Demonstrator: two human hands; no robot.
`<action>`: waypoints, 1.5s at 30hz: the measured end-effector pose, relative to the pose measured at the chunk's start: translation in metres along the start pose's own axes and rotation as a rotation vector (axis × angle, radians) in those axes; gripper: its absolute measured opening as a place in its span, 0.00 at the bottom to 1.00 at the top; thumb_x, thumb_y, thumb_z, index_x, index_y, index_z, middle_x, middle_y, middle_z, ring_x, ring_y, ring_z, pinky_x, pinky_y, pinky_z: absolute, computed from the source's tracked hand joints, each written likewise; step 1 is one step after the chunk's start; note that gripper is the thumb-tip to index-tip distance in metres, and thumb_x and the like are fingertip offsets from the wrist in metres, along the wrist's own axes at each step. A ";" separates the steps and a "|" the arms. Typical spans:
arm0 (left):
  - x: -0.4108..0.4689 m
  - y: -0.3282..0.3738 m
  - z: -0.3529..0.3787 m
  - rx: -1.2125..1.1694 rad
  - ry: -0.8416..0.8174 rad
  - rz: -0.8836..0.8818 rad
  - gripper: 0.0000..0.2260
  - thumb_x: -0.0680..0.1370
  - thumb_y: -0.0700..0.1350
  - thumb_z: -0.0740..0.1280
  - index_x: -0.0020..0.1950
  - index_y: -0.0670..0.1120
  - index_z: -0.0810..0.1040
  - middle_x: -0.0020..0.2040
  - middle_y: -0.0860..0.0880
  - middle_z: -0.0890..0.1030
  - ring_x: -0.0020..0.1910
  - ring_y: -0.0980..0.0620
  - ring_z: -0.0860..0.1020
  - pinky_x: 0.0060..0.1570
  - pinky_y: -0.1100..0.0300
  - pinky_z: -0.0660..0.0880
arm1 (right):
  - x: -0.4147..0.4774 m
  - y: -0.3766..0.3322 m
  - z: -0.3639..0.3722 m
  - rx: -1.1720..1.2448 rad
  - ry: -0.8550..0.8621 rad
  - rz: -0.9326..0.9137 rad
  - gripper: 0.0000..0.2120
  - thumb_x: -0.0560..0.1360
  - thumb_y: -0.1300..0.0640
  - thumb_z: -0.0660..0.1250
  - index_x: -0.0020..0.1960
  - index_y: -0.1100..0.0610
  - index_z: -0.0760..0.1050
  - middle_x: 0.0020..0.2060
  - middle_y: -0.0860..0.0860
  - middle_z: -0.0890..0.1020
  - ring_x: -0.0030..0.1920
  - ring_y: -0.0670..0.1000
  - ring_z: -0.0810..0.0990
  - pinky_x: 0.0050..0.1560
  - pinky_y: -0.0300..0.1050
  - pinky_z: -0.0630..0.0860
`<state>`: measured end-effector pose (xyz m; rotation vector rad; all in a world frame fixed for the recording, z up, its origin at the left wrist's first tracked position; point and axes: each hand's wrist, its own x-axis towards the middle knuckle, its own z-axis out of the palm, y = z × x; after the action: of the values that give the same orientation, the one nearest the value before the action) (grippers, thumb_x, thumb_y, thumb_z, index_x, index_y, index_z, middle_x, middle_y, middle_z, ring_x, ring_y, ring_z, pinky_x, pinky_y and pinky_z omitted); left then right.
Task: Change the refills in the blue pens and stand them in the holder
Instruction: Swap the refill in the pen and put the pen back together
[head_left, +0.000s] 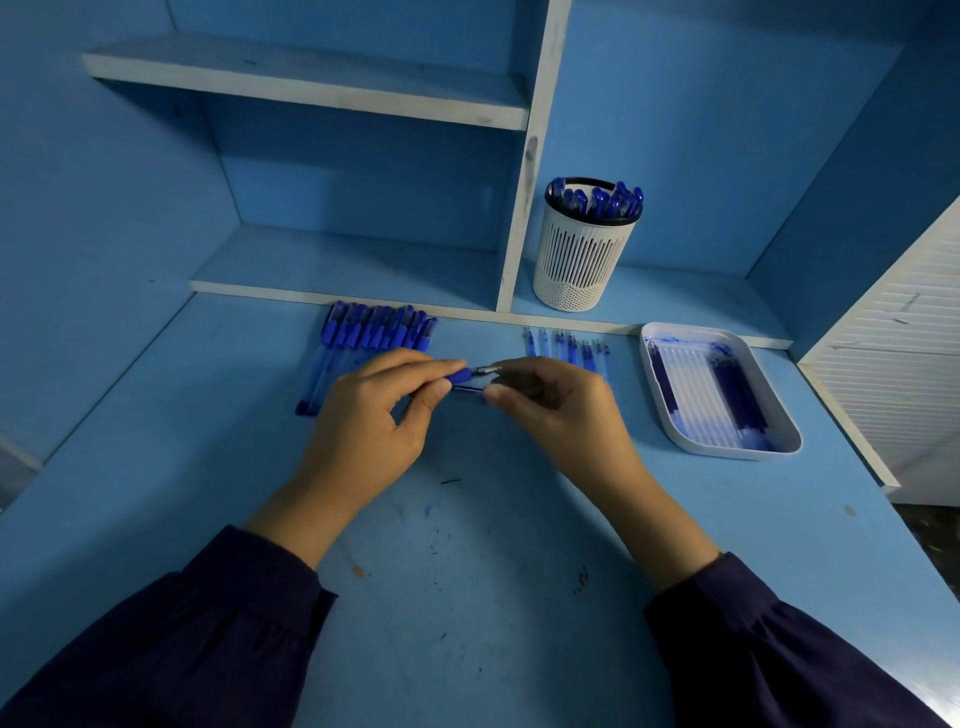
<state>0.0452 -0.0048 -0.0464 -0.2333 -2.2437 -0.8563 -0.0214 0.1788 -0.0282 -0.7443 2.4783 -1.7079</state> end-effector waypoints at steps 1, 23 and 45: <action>0.001 -0.001 -0.001 0.014 0.020 -0.024 0.09 0.79 0.40 0.68 0.58 0.43 0.83 0.51 0.51 0.83 0.49 0.58 0.79 0.53 0.70 0.75 | 0.001 0.003 0.001 -0.040 -0.008 0.002 0.12 0.72 0.57 0.74 0.55 0.56 0.82 0.45 0.48 0.85 0.45 0.43 0.83 0.51 0.36 0.78; -0.001 -0.008 0.002 0.024 -0.032 -0.093 0.10 0.79 0.39 0.68 0.59 0.45 0.83 0.53 0.53 0.83 0.52 0.58 0.80 0.55 0.68 0.74 | 0.005 0.004 -0.008 -0.067 0.028 -0.004 0.09 0.78 0.63 0.64 0.50 0.54 0.82 0.37 0.46 0.81 0.35 0.49 0.76 0.39 0.42 0.74; -0.007 0.001 0.010 -0.095 -0.020 -0.035 0.10 0.77 0.38 0.71 0.58 0.44 0.84 0.48 0.53 0.84 0.42 0.55 0.81 0.36 0.57 0.77 | 0.000 -0.004 -0.012 0.051 -0.030 -0.042 0.04 0.75 0.64 0.70 0.47 0.57 0.80 0.34 0.49 0.81 0.36 0.47 0.80 0.43 0.38 0.77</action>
<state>0.0455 0.0028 -0.0558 -0.2480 -2.2341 -0.9847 -0.0238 0.1884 -0.0195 -0.8168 2.4065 -1.7536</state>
